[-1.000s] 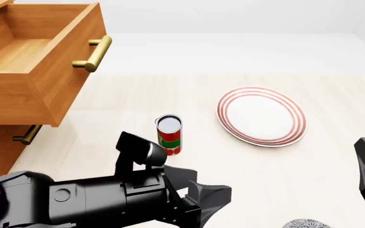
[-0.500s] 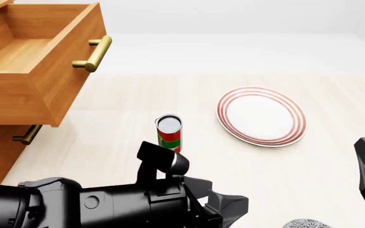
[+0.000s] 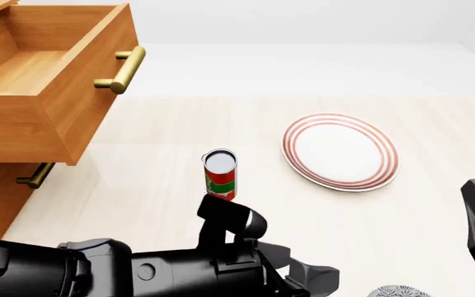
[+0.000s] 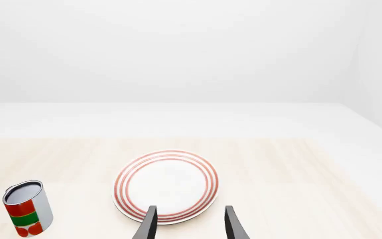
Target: Put the bowl in the top drawer of the cabinet.
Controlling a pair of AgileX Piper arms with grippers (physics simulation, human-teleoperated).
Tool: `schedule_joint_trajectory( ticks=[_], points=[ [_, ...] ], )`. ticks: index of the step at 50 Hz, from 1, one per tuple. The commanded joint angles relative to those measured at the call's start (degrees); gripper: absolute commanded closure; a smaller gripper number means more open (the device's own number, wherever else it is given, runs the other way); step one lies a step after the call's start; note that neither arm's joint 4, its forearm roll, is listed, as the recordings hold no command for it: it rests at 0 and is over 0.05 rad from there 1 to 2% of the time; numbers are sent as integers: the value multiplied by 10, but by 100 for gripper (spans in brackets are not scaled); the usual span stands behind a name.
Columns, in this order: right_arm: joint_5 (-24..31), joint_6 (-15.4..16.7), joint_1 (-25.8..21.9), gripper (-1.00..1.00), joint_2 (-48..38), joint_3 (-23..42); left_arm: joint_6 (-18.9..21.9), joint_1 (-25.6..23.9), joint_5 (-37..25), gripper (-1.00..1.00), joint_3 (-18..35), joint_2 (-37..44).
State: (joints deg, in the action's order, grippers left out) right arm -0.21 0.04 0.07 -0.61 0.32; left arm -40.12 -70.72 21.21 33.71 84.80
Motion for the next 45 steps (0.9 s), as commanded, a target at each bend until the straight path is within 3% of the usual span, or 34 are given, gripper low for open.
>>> schedule_joint_trajectory(
  ticks=[1,45],
  points=[
    [0,0,0,-100,0,0,-10,-6,11,-100,9,27],
    [0,0,0,-100,0,0,-39,-30,45,-100,49,126]
  ],
)
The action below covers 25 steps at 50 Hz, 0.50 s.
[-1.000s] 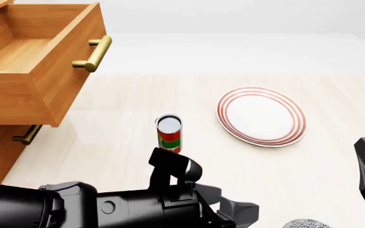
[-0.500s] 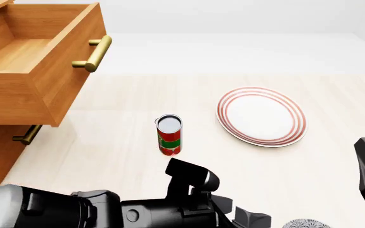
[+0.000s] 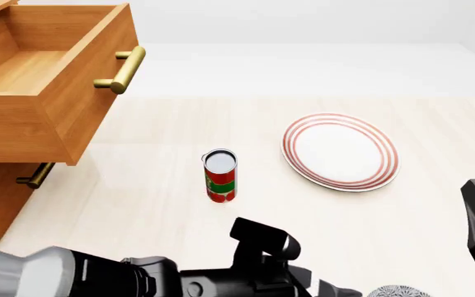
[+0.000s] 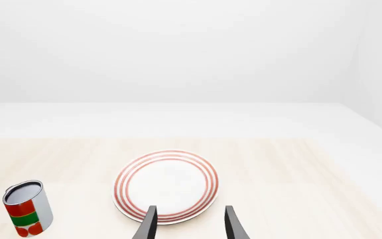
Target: Put the bowl in the top drawer of the cabinet.
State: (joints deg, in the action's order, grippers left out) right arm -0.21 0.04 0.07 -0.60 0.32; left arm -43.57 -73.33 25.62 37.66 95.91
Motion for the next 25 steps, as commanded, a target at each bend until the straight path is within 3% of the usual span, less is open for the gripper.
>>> schedule_joint_trajectory(
  ticks=[1,25],
  points=[
    [0,0,0,-100,0,0,-5,-4,0,-100,11,16],
    [0,0,0,-100,0,0,-11,-7,5,-100,29,52]
  ],
)
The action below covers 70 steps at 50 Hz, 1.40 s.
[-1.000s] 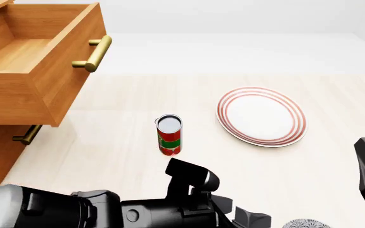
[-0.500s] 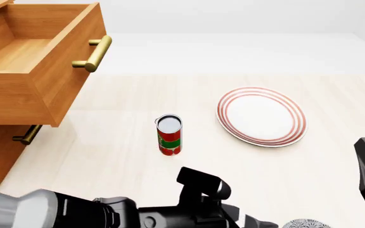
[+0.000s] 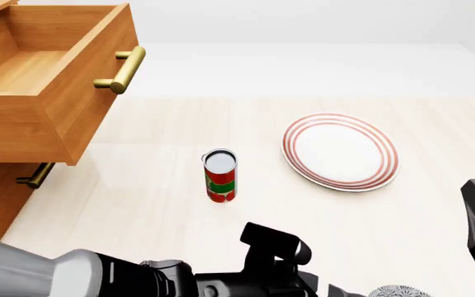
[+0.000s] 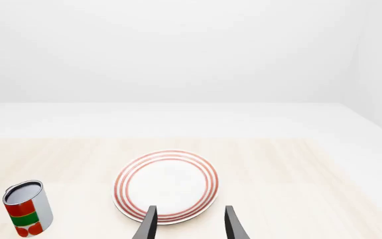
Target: Put the bowl in the top drawer of the cabinet.
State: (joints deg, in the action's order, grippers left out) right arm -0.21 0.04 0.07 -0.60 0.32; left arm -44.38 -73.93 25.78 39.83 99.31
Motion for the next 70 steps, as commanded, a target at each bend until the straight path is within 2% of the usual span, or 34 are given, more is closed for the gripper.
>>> schedule_joint_trajectory(
  ticks=[1,16,70],
  points=[
    [0,0,0,-100,0,0,-4,-1,5,-100,8,20],
    [0,0,0,-100,0,0,-9,-1,19,-100,18,56],
    [0,0,0,-100,0,0,-22,-23,13,-100,71,119]
  ],
)
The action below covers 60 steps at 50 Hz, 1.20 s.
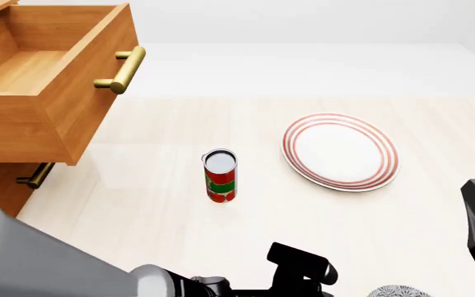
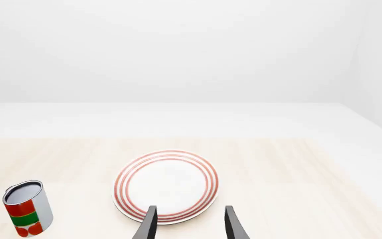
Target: Put the bowl in the top drawer of the cabinet.
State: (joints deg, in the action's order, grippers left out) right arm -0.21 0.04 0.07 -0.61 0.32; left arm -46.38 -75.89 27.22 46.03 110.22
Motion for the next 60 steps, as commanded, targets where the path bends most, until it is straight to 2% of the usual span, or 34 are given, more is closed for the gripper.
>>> schedule_joint_trajectory(
  ticks=[1,43,44,60],
  points=[
    [0,0,0,-100,0,0,-2,-4,-2,-100,10,11],
    [0,0,0,-100,0,0,-25,-13,17,-100,27,55],
    [0,0,0,-100,0,0,-22,-6,16,100,27,54],
    [0,0,0,-100,0,0,-8,22,-6,100,18,27]
  ],
)
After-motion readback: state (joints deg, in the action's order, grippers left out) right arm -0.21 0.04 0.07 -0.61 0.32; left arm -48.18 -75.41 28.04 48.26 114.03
